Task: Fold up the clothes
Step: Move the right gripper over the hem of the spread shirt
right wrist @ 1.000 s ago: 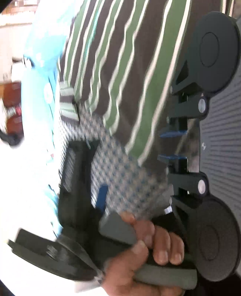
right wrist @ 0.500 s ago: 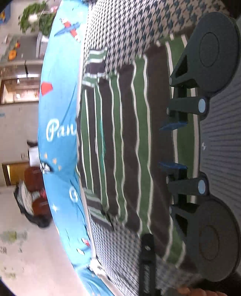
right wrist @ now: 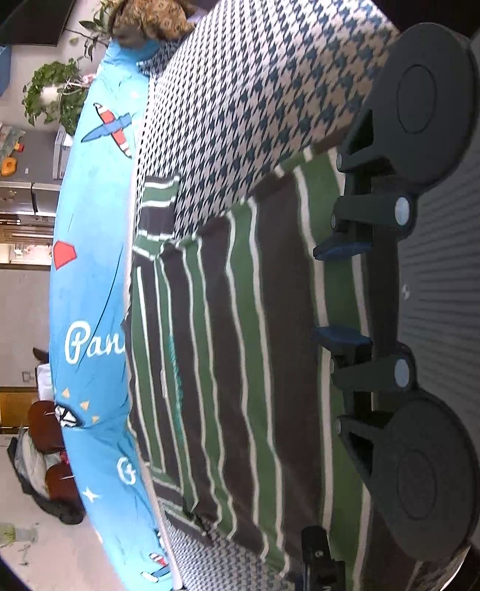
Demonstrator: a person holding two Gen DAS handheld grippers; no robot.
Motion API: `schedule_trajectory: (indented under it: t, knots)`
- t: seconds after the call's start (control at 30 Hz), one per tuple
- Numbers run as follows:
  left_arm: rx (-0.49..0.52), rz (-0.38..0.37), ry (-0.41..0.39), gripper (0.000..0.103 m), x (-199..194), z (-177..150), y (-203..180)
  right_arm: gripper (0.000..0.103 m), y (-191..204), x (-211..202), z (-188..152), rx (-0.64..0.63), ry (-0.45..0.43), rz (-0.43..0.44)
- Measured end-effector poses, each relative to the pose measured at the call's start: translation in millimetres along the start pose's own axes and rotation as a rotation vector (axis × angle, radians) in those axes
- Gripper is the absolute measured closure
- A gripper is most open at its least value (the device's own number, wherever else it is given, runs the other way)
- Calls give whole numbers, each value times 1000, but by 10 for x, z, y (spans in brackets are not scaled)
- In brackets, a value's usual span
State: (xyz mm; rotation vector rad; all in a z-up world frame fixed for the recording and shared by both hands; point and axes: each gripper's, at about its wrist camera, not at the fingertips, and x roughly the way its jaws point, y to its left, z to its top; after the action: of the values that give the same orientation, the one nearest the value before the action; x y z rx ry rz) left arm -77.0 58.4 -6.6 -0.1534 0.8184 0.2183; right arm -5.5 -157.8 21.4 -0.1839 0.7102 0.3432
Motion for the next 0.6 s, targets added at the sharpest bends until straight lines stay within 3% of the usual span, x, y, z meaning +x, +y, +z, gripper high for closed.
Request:
schedule_trajectory:
  t: [0.2, 0.6]
  knots:
    - [48, 4, 7, 0, -27, -69, -98, 63, -118, -52, -68, 33, 28, -70]
    - [59, -4, 40, 0, -127, -123, -154, 61, -370, -173, -164, 126, 77, -73]
